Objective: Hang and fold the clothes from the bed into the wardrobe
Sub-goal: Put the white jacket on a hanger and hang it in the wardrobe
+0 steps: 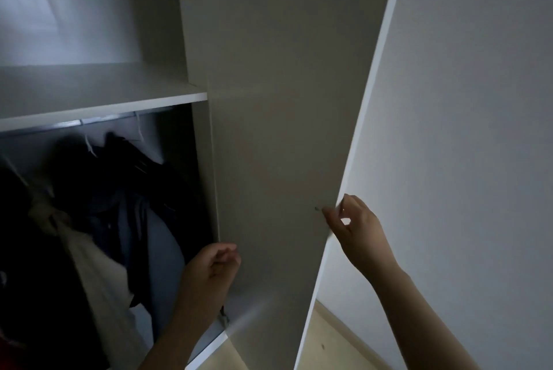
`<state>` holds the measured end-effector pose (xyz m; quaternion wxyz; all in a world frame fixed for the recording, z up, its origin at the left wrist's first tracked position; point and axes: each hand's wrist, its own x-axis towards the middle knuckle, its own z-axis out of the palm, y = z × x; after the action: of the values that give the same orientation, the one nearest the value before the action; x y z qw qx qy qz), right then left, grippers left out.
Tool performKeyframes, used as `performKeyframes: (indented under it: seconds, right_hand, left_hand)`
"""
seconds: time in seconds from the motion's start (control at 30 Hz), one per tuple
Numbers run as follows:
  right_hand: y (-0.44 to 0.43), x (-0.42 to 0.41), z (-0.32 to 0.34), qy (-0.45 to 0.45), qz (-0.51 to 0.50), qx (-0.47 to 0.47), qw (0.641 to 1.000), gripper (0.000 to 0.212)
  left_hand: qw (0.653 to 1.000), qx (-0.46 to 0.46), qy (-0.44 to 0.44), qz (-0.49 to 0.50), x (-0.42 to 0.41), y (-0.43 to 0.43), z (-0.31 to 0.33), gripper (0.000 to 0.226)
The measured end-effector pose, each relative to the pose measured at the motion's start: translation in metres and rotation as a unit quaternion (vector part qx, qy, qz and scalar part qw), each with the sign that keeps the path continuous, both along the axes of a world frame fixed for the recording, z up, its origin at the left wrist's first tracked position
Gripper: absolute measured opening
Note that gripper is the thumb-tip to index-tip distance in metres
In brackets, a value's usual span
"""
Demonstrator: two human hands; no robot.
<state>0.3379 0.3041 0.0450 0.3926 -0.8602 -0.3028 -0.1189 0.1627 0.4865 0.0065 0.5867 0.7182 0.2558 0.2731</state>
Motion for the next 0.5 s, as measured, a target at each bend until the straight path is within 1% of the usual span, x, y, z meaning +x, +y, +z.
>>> performKeyframes:
  seconds: [0.07, 0.23, 0.4, 0.5]
  right_hand:
    - [-0.007, 0.019, 0.002, 0.007, -0.004, 0.000, 1.000, 0.033]
    - [-0.014, 0.050, 0.006, 0.011, -0.008, -0.017, 1.000, 0.033]
    - [-0.014, 0.049, -0.001, -0.016, -0.023, -0.030, 0.999, 0.031]
    - [-0.013, 0.042, -0.003, 0.003, -0.033, -0.013, 0.999, 0.025]
  left_hand:
    - [1.000, 0.008, 0.000, 0.004, 0.017, -0.014, 0.003, 0.013]
    - [1.000, -0.010, -0.004, 0.007, 0.048, -0.042, 0.006, 0.012]
    - [1.000, 0.007, 0.002, -0.006, 0.064, -0.055, 0.008, 0.011]
    - [1.000, 0.013, -0.002, -0.018, 0.069, -0.056, 0.007, 0.011]
